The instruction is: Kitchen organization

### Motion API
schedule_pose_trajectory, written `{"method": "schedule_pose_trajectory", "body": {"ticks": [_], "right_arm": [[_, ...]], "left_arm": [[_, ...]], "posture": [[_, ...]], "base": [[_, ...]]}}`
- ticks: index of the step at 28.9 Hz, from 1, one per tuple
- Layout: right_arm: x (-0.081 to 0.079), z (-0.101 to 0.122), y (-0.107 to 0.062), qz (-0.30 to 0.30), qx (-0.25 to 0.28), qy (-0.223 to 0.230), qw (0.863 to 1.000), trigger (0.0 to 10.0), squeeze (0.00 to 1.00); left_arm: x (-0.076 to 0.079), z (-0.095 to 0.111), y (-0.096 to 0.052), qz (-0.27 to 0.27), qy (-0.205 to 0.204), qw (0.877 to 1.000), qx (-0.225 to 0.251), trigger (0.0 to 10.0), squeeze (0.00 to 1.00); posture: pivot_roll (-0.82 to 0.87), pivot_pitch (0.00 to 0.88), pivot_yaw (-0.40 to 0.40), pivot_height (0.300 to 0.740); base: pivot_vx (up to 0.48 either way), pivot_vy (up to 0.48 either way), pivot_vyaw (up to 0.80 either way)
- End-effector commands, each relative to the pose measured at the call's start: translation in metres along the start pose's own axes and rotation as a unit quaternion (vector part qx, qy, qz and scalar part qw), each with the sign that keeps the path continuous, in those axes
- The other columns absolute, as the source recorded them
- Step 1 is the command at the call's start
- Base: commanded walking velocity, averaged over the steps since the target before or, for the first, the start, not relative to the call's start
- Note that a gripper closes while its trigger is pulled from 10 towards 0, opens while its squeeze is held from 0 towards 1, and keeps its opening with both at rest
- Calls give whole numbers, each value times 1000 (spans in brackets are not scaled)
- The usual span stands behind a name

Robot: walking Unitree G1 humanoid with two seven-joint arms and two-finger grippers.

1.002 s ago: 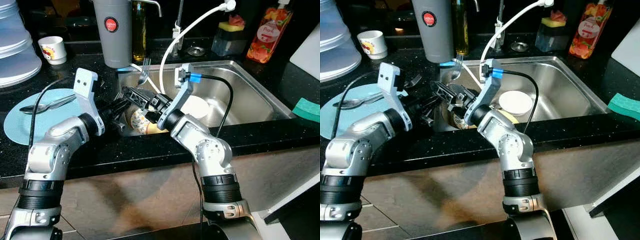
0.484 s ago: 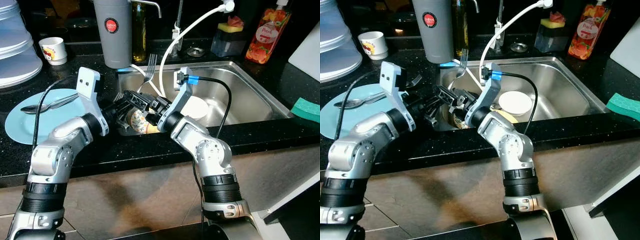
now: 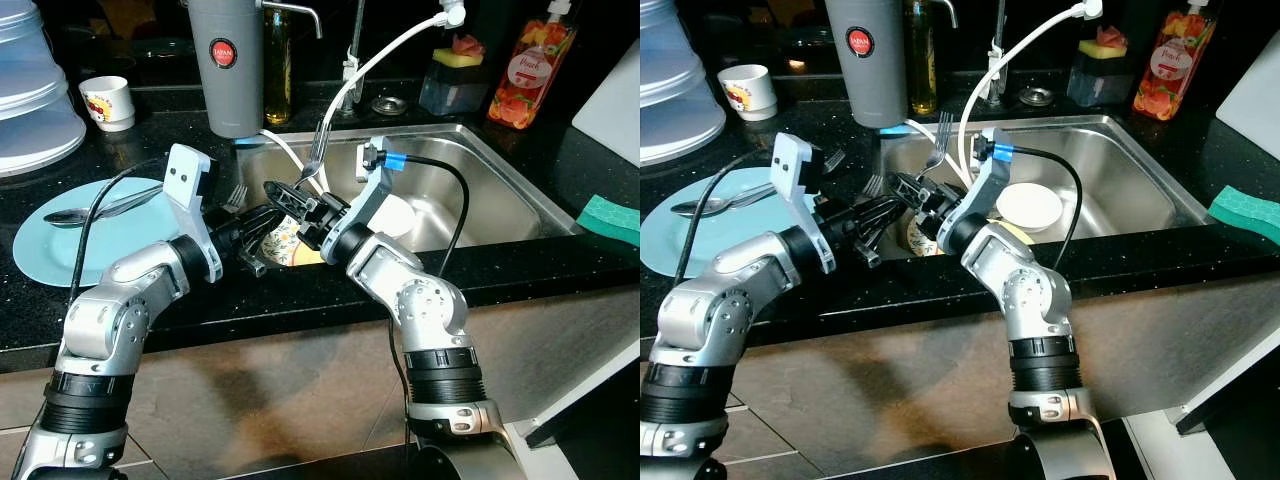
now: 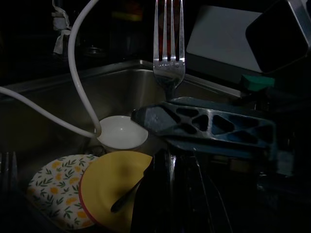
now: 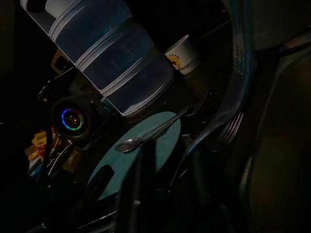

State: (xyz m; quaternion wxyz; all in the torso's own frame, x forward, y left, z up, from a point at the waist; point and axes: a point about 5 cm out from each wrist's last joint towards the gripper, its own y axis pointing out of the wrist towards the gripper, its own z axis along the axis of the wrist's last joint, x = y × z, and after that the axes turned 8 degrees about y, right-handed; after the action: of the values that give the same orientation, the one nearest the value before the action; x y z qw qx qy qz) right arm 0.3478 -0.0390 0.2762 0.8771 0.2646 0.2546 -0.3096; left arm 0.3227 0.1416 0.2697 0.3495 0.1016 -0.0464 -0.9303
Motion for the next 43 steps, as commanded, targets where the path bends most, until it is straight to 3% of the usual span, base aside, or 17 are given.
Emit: {"method": "schedule_pose_trajectory", "body": {"ticks": [1, 8, 9, 10, 11, 13, 14, 24, 29, 30, 31, 34, 36, 37, 41, 43], "right_arm": [[-1, 0, 2, 4, 2, 7, 1000, 0, 0], [1, 2, 1, 0, 7, 5, 1000, 0, 0], [1, 3, 1, 0, 8, 5, 1000, 0, 0], [1, 3, 1, 0, 9, 5, 1000, 0, 0], [1, 3, 1, -1, 10, 5, 1000, 0, 0], [2, 3, 1, -1, 11, 5, 1000, 0, 0], [2, 4, 1, -2, 12, 5, 1000, 0, 0], [12, 17, 0, -28, 44, 3, 999, 0, 0], [28, 30, -3, -69, 75, -12, 995, 0, 0], [34, 33, -4, -90, 85, -25, 992, 0, 0], [43, 37, -7, -126, 99, -50, 986, 0, 0], [59, 43, -12, -183, 118, -108, 970, 0, 0], [61, 44, -13, -188, 117, -123, 967, 0, 0], [65, 41, -12, -193, 106, -161, 962, 0, 0], [67, 34, -10, -191, 92, -186, 959, 157, 0], [69, 17, -7, -178, 70, -224, 956, 7294, 0]], "left_arm": [[-1, -1, -4, 3, 10, 1000, -12, 0, 0], [-2, -4, -5, 8, 18, 999, -26, 0, 0], [-2, -4, -5, 8, 21, 999, -27, 0, 161], [-3, -4, -5, 13, 23, 999, -27, 0, 1000], [-4, -4, -5, 17, 23, 999, -26, 4784, 1000], [-5, -4, -5, 23, 25, 999, -29, 4784, 1000], [-7, -4, -5, 28, 25, 999, -29, 10000, 1000], [-12, -5, -8, 46, 27, 998, -35, 10000, 1000], [-14, -6, -9, 57, 48, 996, -42, 10000, 1000], [-15, -6, -9, 60, 50, 996, -44, 10000, 682], [-17, -7, -10, 65, 54, 995, -48, 10000, 0], [-20, -8, -11, 72, 63, 994, -54, 10000, 0], [-20, -8, -11, 70, 68, 994, -55, 10000, 0], [-18, -8, -9, 53, 64, 995, -48, 10000, 0], [-10, -11, -7, 21, 73, 996, -46, 10000, 0], [-1, -19, -2, 4, 73, 996, -51, 10000, 0]], "posture": [[32, 128, -29, 740], [31, 131, -29, 740], [31, 131, -29, 740], [31, 131, -29, 740], [31, 131, -29, 740], [31, 131, -29, 740], [31, 131, -29, 740], [32, 137, -30, 740], [34, 140, -31, 740], [34, 141, -30, 740], [33, 142, -27, 740], [33, 143, -25, 740], [36, 148, -25, 740], [37, 147, -25, 740], [36, 151, -22, 740], [34, 153, -19, 740]], "base": [[0, 0, 0], [0, 0, 0], [0, 0, 0], [0, 0, 0], [0, 0, 0], [0, 0, 0], [0, 0, 0], [0, 0, 0], [0, 0, 0], [0, 0, 0], [0, 0, 0], [0, 0, 0], [0, 0, 0], [0, 0, 0], [0, 0, 0], [0, 0, 0]]}}
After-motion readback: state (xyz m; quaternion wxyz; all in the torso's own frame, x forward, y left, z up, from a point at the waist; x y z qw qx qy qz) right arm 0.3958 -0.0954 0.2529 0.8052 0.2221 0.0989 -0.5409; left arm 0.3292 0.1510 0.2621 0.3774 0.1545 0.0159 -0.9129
